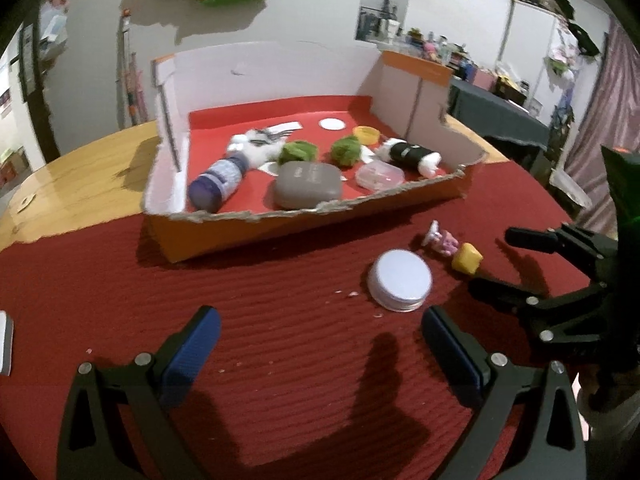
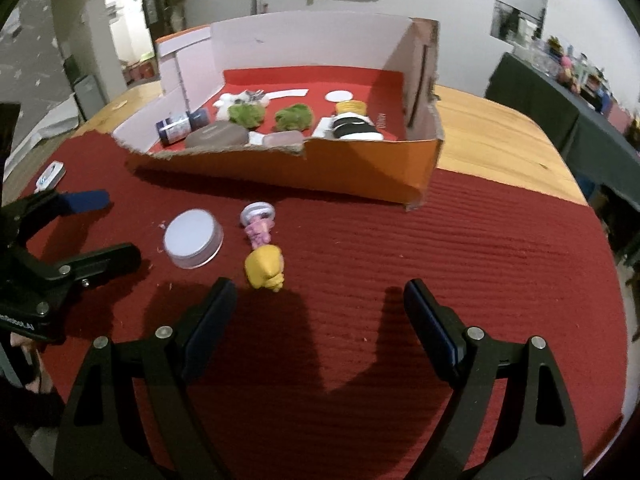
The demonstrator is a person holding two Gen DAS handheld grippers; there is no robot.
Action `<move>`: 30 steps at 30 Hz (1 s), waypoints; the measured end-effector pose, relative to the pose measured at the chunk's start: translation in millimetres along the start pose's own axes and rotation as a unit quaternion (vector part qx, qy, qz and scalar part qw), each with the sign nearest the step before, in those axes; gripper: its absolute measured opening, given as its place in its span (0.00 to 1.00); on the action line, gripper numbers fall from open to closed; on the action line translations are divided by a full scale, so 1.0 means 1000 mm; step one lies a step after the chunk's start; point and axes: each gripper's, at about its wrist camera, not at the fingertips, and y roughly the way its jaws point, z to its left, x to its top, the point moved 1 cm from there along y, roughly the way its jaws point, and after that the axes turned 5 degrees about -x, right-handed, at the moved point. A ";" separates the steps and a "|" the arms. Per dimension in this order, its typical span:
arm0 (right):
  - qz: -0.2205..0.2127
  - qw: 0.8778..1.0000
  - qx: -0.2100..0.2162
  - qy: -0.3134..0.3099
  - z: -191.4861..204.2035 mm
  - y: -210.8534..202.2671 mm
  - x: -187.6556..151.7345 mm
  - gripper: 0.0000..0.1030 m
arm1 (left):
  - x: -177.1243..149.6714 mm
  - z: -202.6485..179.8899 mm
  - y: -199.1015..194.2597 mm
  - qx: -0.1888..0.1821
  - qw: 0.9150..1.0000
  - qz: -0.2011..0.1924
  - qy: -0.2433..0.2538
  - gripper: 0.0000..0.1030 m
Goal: Organize objects
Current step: 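Withdraw both tools from the box toward the white tin and figurine, then grasp the white round tin with the left tool while the right tool grasps the figurine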
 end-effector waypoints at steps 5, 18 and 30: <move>0.002 1.000 0.003 -0.023 0.006 0.004 0.005 0.74 | 0.004 -0.011 0.009 -0.019 0.999 0.014 0.030 0.91; 0.003 0.998 0.025 -0.052 0.015 0.019 0.020 0.50 | 0.018 -0.028 0.032 -0.033 0.995 0.029 0.085 0.72; -0.008 0.996 0.055 -0.066 0.023 0.022 0.026 0.23 | 0.026 -0.031 0.038 -0.093 0.992 0.030 0.079 0.41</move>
